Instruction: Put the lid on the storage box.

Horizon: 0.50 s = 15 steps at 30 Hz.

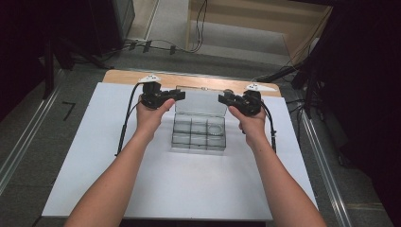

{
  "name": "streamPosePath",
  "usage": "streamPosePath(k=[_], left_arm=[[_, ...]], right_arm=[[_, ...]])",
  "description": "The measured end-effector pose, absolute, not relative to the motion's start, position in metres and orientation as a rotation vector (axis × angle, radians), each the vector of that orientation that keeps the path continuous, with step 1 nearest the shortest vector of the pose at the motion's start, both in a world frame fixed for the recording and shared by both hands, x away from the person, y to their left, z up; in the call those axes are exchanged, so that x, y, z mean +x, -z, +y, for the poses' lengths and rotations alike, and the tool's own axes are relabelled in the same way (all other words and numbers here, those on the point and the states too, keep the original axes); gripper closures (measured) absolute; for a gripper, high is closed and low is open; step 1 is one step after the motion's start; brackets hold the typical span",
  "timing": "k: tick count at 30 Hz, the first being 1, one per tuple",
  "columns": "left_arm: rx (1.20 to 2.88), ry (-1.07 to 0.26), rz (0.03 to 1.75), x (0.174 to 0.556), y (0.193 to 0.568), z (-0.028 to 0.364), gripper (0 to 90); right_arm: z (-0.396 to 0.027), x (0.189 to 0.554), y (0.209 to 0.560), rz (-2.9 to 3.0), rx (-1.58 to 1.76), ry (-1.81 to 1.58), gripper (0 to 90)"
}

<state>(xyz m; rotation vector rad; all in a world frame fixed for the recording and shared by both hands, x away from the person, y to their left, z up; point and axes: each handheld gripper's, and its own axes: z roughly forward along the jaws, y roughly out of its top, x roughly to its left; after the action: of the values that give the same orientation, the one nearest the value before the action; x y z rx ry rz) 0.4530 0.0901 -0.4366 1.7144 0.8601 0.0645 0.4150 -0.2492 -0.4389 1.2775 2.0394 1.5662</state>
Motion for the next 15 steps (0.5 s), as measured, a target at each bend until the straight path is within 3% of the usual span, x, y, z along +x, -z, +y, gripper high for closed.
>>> streamPosePath(k=[15], left_arm=[[1.749,-0.055,0.824,0.436,0.436,0.093,54.8]], right_arm=[[-0.248,0.389,0.442,2.038,1.169,-1.559,56.2]])
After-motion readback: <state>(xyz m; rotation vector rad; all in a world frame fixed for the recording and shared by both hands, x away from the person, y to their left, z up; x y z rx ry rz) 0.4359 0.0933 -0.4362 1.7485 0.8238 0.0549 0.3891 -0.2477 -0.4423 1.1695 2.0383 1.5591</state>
